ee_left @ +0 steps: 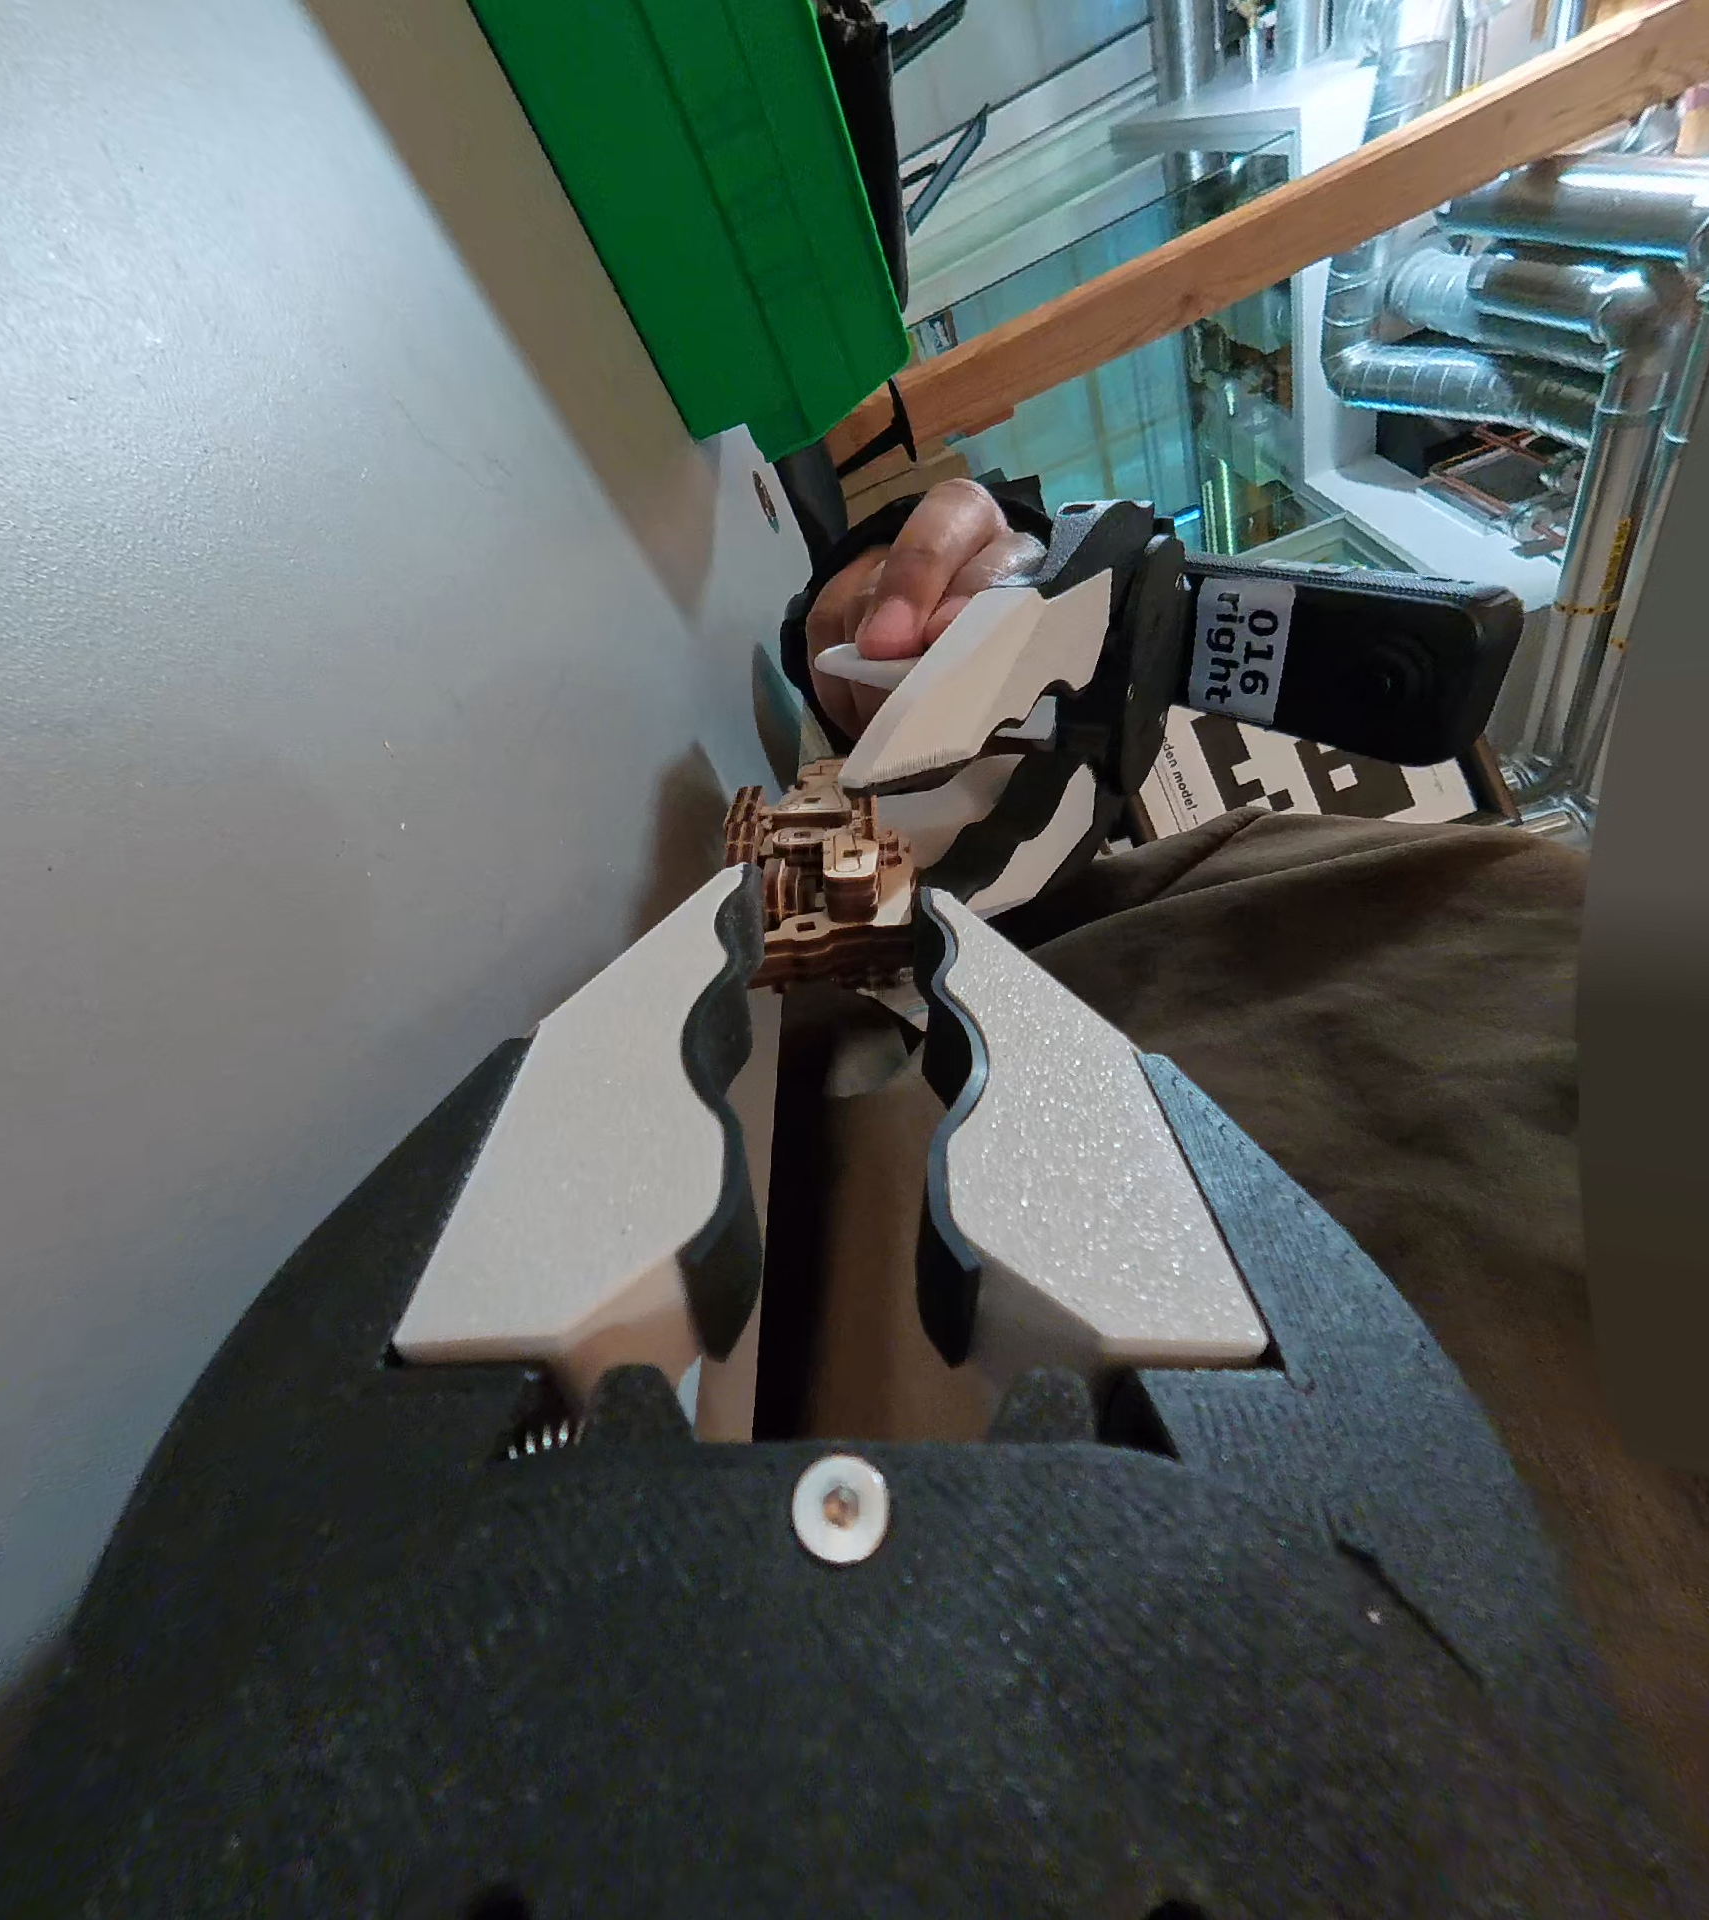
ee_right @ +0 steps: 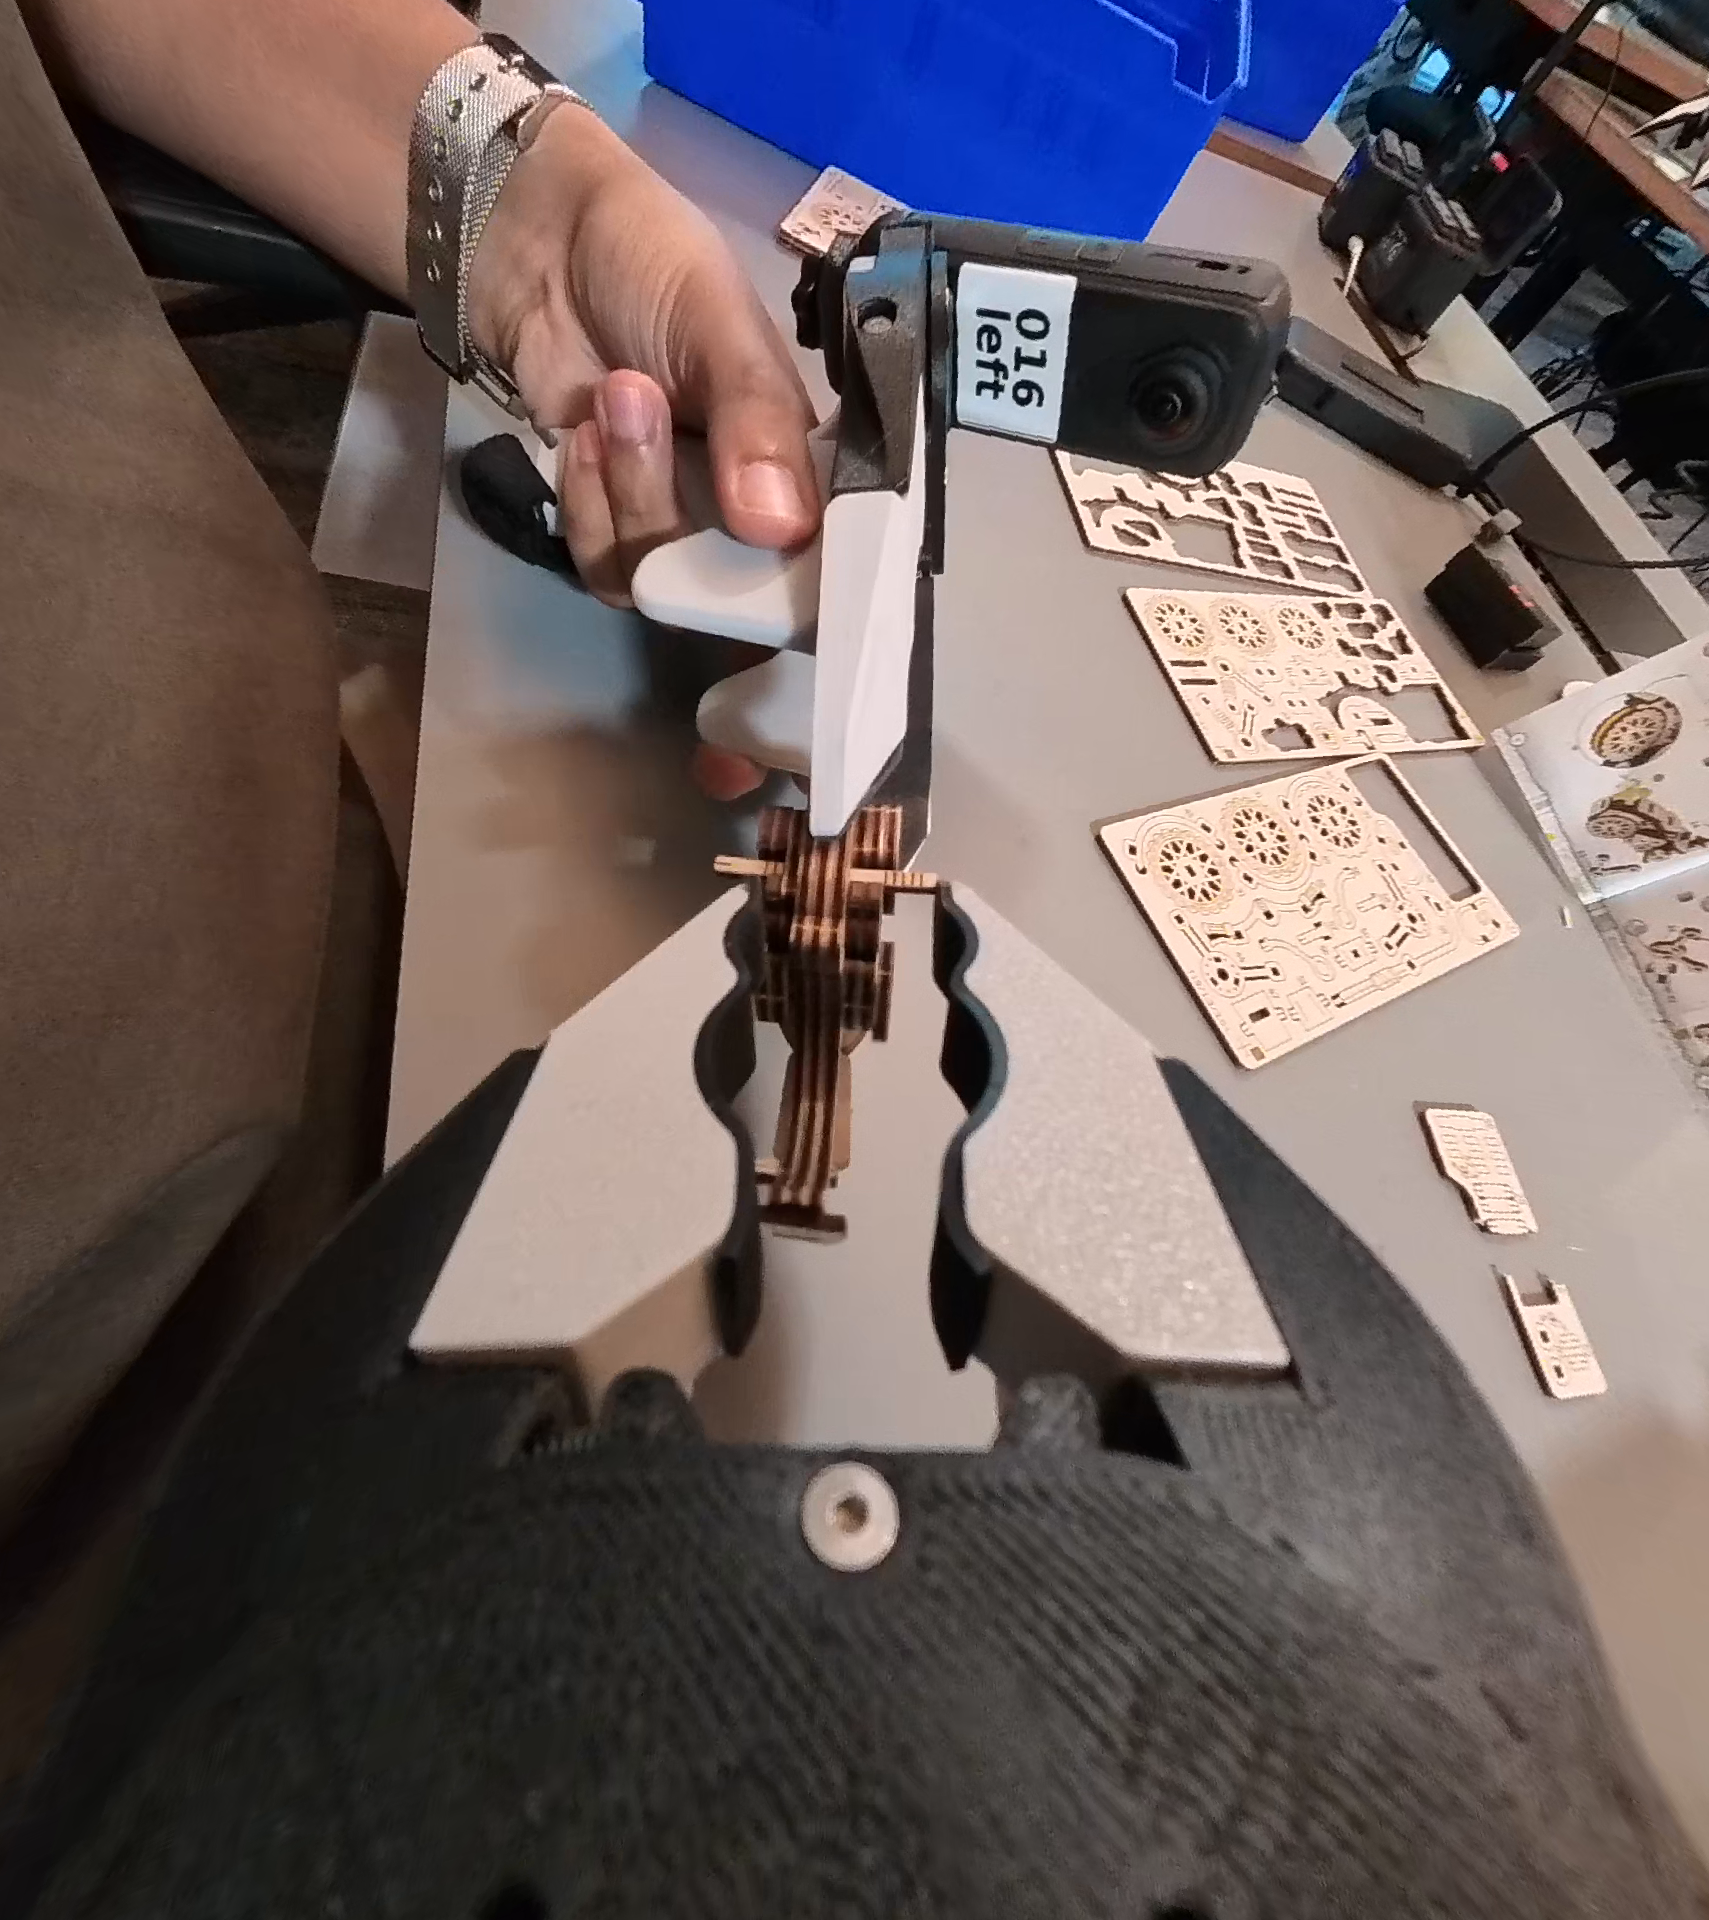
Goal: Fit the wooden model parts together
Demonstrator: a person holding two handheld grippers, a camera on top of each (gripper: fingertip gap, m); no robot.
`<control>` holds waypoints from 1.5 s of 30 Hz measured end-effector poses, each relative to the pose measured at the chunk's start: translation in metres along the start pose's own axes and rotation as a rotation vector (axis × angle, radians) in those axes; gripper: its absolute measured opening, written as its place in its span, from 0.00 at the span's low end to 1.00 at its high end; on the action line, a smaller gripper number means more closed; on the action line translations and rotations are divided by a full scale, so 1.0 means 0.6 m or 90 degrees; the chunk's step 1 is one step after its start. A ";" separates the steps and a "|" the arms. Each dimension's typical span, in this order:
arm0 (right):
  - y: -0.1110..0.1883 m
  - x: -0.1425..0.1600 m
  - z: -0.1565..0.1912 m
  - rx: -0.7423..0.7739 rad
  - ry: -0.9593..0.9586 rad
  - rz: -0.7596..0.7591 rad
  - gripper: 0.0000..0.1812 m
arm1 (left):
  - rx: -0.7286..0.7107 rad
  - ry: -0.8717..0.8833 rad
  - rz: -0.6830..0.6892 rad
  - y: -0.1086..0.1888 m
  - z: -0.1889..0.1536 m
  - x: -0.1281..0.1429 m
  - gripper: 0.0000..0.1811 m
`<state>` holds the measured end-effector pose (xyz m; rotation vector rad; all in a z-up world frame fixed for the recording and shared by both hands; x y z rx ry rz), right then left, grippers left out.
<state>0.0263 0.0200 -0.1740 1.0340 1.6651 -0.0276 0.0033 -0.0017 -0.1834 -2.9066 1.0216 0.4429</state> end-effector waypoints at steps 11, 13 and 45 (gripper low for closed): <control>-0.001 0.001 -0.003 -0.006 -0.010 0.010 0.16 | -0.005 -0.002 -0.004 0.001 0.000 -0.001 0.14; -0.002 0.000 -0.006 0.000 -0.020 0.008 0.16 | 0.000 0.002 -0.011 0.002 -0.001 -0.005 0.14; 0.026 -0.018 -0.027 -0.082 -0.233 -0.132 0.01 | -0.238 -0.540 -0.015 -0.005 -0.033 -0.005 0.14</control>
Point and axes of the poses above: each gripper's, where its closed fingertips meet, y back along the fingers, x out of its underside, z = x × y across the jaws, the point moved 2 cm from there along y, back along the fingers, and after that the axes turned 6 degrees about y, right-handed, at the moved point
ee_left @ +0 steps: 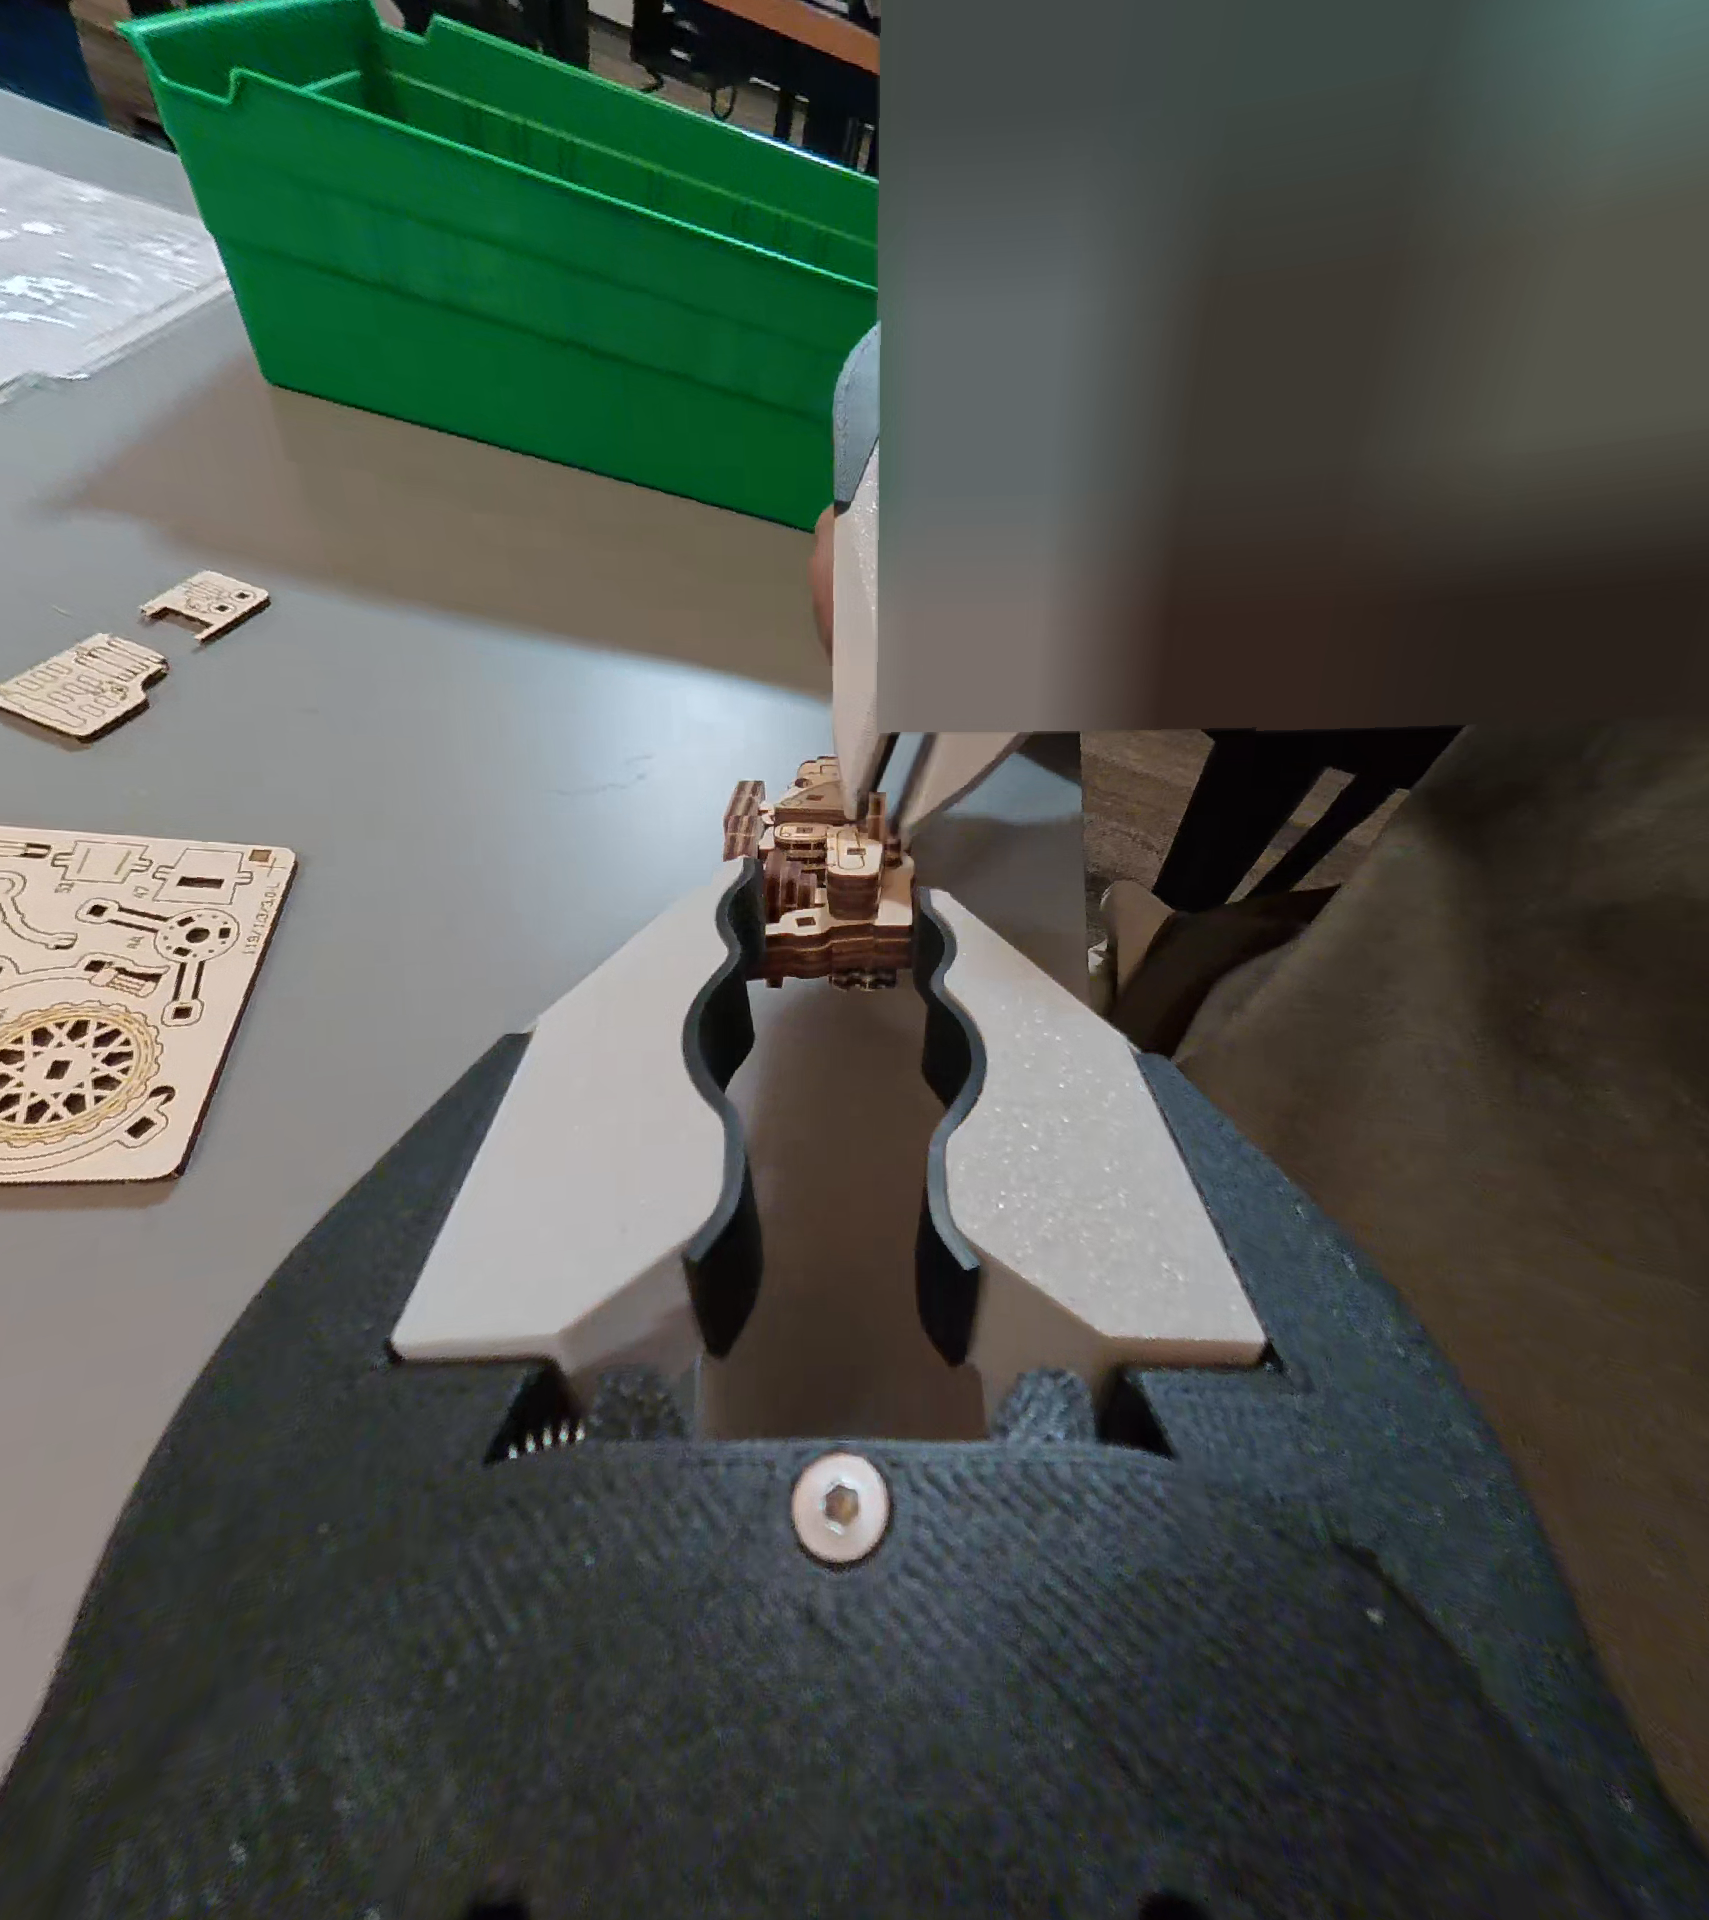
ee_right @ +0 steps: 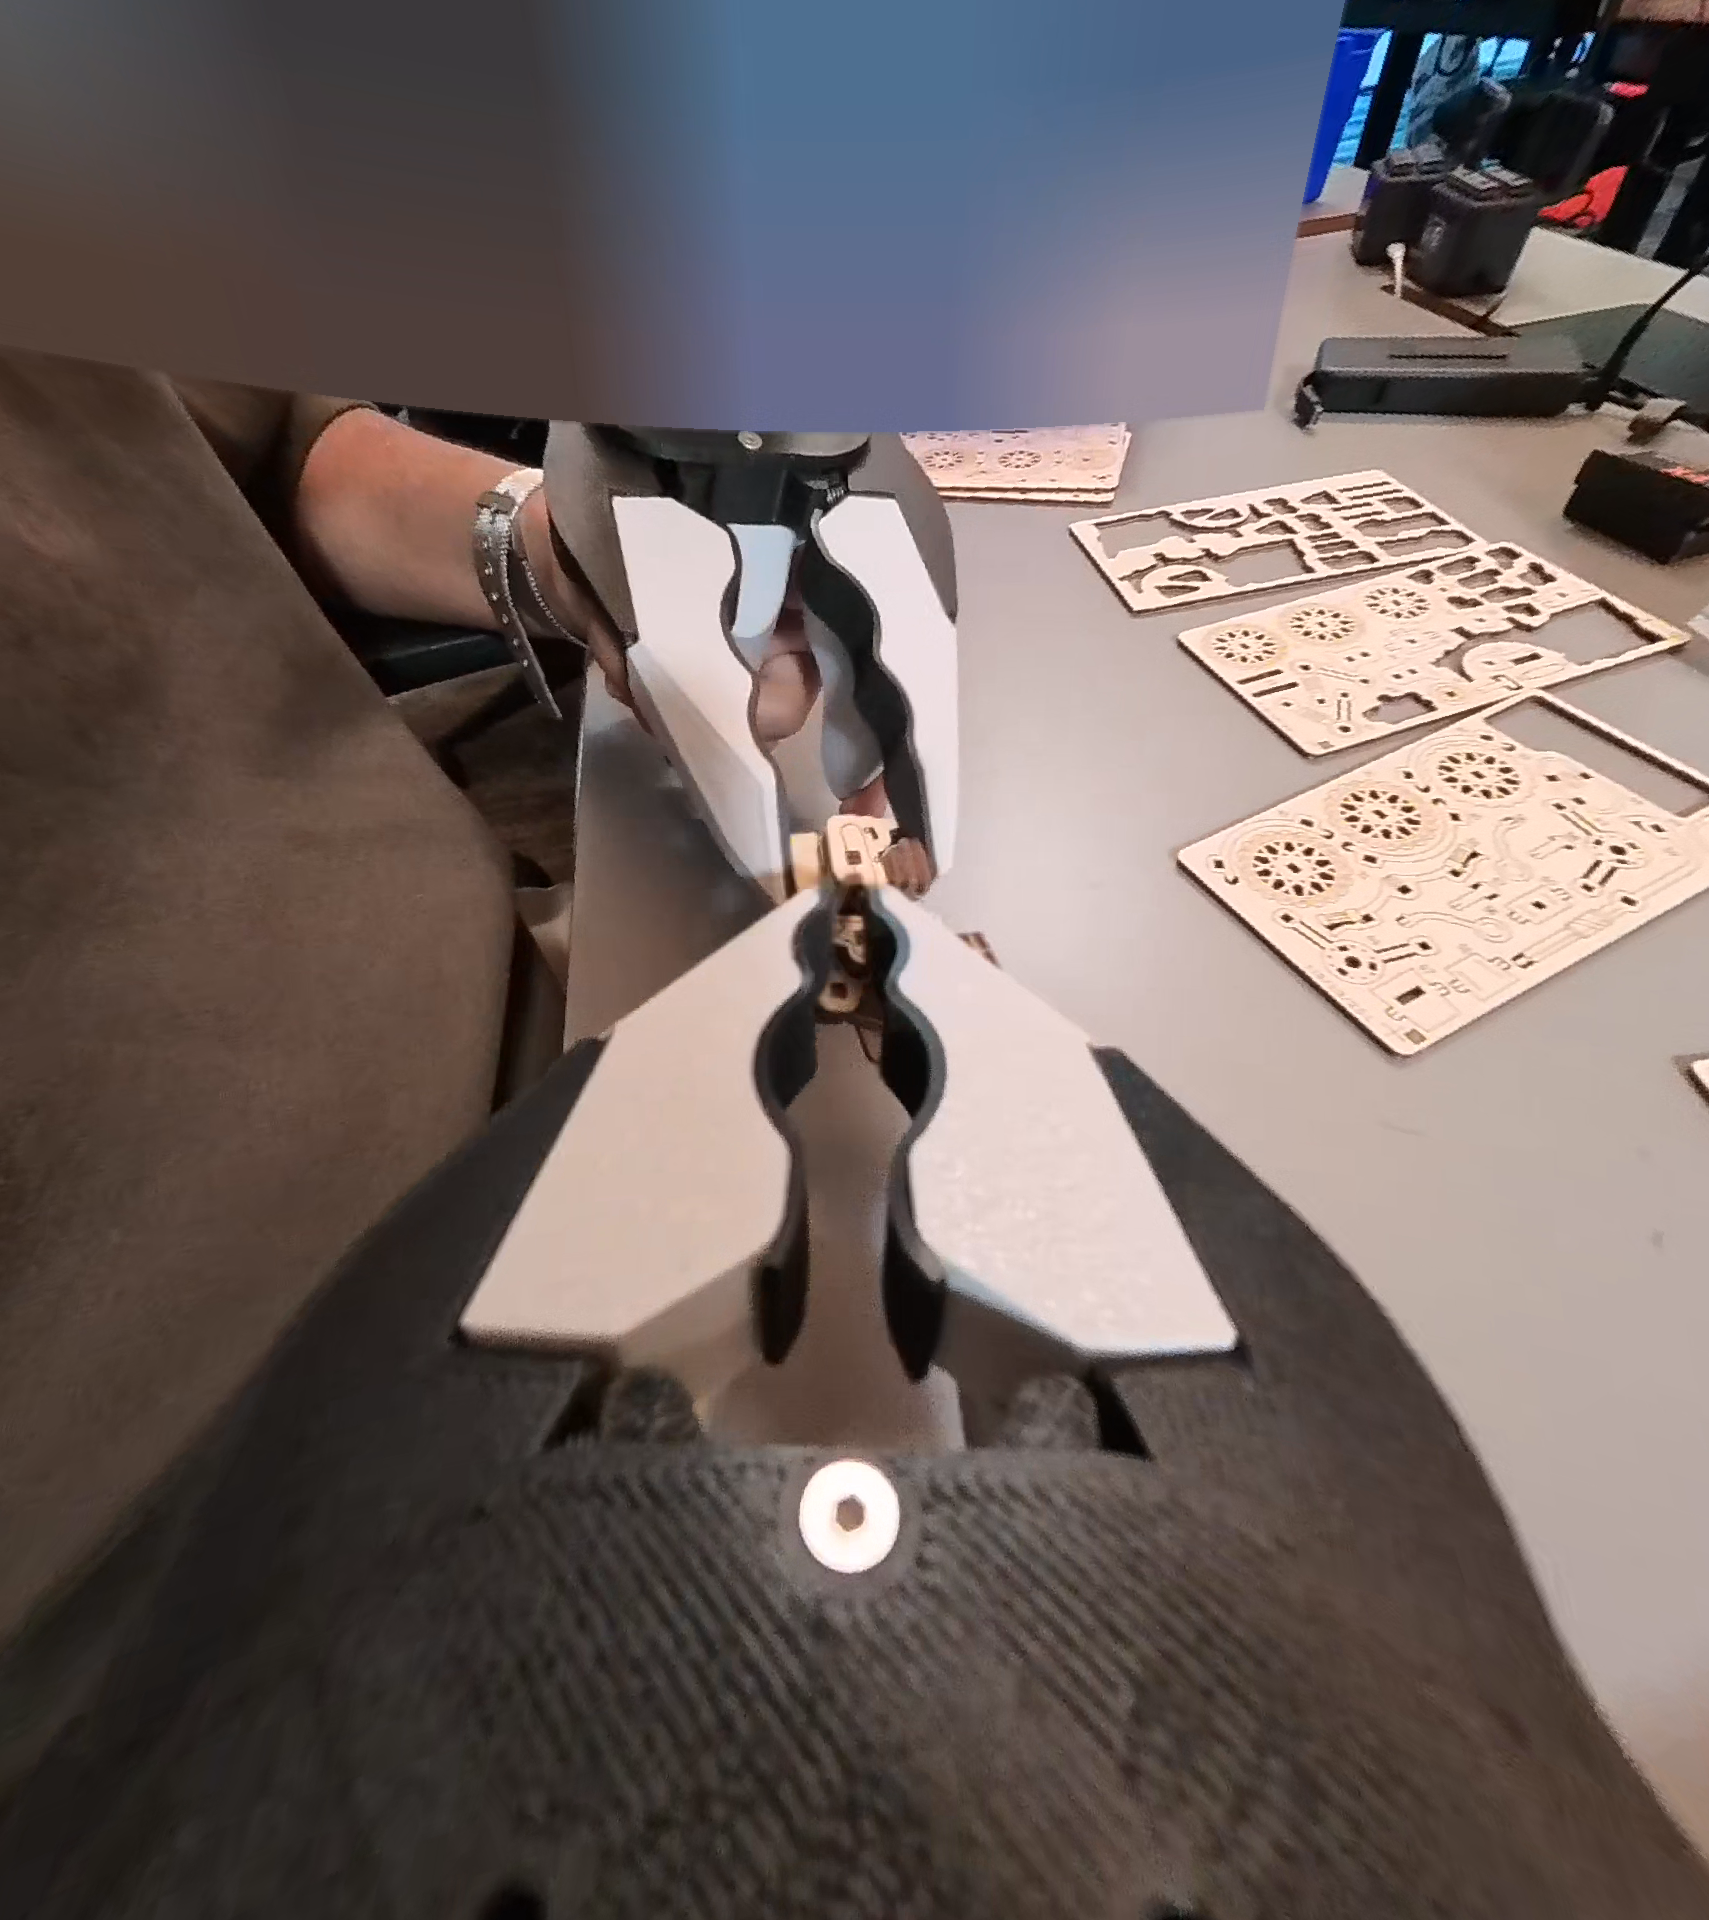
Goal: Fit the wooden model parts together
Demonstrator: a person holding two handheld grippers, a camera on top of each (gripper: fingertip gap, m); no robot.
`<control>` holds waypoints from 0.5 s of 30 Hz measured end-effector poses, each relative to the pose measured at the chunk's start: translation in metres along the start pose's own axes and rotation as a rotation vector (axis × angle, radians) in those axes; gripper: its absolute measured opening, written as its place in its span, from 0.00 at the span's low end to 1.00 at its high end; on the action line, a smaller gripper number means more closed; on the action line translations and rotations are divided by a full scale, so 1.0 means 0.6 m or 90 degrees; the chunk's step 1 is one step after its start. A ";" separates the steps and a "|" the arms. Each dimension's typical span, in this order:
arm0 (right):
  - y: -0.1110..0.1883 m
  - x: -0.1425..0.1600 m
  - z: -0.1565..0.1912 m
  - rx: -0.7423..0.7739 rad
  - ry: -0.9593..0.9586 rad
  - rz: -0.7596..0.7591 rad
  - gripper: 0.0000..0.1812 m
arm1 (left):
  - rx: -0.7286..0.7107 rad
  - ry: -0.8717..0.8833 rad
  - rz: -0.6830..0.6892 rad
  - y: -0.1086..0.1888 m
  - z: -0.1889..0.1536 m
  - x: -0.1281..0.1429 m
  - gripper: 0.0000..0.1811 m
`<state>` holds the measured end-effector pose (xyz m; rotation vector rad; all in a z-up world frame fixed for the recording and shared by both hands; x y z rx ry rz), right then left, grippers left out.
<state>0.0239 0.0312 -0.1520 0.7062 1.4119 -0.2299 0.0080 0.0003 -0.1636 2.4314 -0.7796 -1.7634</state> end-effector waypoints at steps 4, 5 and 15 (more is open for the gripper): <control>-0.001 0.001 0.004 -0.017 -0.009 0.004 0.00 | -0.001 -0.017 0.011 -0.002 -0.002 0.004 0.14; 0.000 0.000 0.005 -0.025 -0.019 0.001 0.00 | -0.002 -0.021 0.011 -0.002 -0.003 0.004 0.14; 0.003 -0.011 0.000 -0.063 -0.109 -0.047 0.00 | 0.006 0.009 -0.012 0.003 -0.006 -0.007 0.14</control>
Point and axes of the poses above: each gripper's, where its closed fingertips meet, y back along the fingers, x out of its underside, z = x × y across the jaws, the point moved 2 cm from there along y, back along the fingers, and after that the axes turned 6 degrees about y, right-handed, at the moved point
